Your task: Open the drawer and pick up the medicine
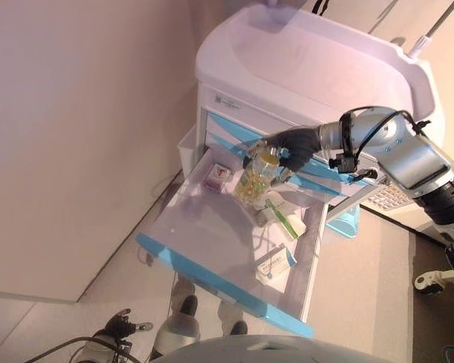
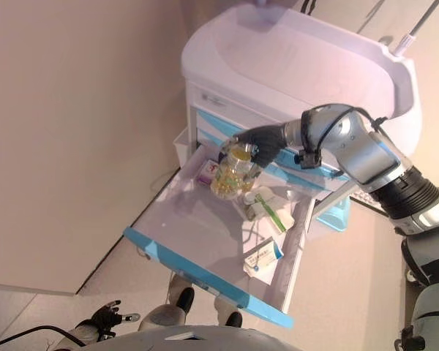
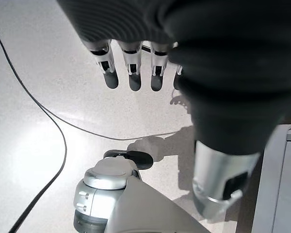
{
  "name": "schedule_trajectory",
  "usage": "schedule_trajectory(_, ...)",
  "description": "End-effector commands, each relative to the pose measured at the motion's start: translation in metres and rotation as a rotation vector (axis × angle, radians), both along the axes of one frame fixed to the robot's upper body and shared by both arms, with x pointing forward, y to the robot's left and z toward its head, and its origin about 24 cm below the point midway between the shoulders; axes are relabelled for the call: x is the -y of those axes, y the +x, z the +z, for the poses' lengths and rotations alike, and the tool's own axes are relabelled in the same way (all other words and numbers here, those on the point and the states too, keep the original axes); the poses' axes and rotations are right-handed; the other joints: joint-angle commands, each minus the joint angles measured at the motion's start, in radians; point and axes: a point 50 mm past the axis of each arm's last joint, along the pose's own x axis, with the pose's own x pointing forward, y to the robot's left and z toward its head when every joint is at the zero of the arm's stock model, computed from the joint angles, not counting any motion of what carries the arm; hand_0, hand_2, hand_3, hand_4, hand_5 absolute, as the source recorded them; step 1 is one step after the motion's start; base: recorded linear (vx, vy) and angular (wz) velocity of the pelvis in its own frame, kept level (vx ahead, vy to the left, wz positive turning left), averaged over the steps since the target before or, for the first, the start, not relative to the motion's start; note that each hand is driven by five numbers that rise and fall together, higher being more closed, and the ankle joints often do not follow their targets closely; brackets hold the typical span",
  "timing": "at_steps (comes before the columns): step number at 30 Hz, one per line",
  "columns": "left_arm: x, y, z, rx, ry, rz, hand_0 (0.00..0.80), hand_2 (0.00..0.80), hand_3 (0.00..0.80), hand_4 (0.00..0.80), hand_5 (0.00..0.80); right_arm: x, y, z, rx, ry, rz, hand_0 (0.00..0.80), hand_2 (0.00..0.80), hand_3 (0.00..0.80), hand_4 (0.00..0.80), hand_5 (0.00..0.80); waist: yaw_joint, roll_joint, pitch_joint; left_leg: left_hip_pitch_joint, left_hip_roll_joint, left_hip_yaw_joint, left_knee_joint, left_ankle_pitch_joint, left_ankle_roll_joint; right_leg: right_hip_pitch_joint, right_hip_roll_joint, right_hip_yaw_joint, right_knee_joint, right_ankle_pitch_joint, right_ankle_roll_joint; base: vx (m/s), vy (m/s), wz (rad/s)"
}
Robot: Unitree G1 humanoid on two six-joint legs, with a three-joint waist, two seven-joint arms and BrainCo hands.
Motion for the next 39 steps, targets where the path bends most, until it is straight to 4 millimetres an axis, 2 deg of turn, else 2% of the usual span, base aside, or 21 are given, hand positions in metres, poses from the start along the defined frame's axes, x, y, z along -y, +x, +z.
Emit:
schedule_trajectory(1,-0.004,-0.019,-0.004,-0.064,0.016,0.014,0.0,0.0,0.0,0.0,0.0,0.021,0.01,0.047,0.172,0.151,-0.145,0.8,0.8,0.8,0.8,0.8,0.002,0.005,-0.073,0.011,-0.015,0.001,0.0,-0.081,-0.009,0.011,-0.003,-0.01,0.054,-0.029,0.037,0.062,0.015,-0.02)
schedule_trajectory(12,-0.009,-0.033,-0.004,-0.111,0.023,0.013,0.0,0.0,0.0,0.0,0.0,0.09,0.029,0.096,0.349,0.405,-0.516,0.8,0.8,0.8,0.8,0.8,-0.002,0.011,-0.072,0.03,-0.026,0.002,0.007,-0.097,0.003,0.02,-0.005,-0.009,0.067,-0.035,0.036,0.04,-0.003,0.0)
schedule_trajectory(25,-0.007,-0.024,-0.004,-0.103,0.025,-0.029,0.0,0.0,0.0,0.0,0.0,0.16,0.042,0.119,0.509,0.539,-0.938,0.8,0.8,0.8,0.8,0.8,0.037,0.02,-0.054,0.03,-0.036,-0.029,0.008,-0.099,0.005,0.03,-0.008,-0.038,0.067,-0.041,0.033,0.012,-0.005,0.05)
schedule_trajectory(31,-0.008,-0.025,-0.003,-0.112,0.028,-0.045,0.0,0.0,0.0,0.0,0.0,0.191,0.038,0.13,0.61,0.487,-1.136,0.8,0.8,0.8,0.8,0.8,0.064,0.021,-0.044,0.027,-0.039,-0.047,0.01,-0.098,0.005,0.033,-0.008,-0.054,0.066,-0.045,0.031,0.02,0.001,0.1)
schedule_trajectory(39,-0.01,-0.029,-0.003,-0.118,0.034,-0.045,0.0,0.0,0.0,0.0,0.0,0.211,0.032,0.134,0.638,0.274,-1.261,0.8,0.8,0.8,0.8,0.8,0.084,0.015,-0.03,0.021,-0.041,-0.06,0.012,-0.095,0.005,0.033,-0.008,-0.064,0.069,-0.049,0.028,0.028,0.003,0.09)
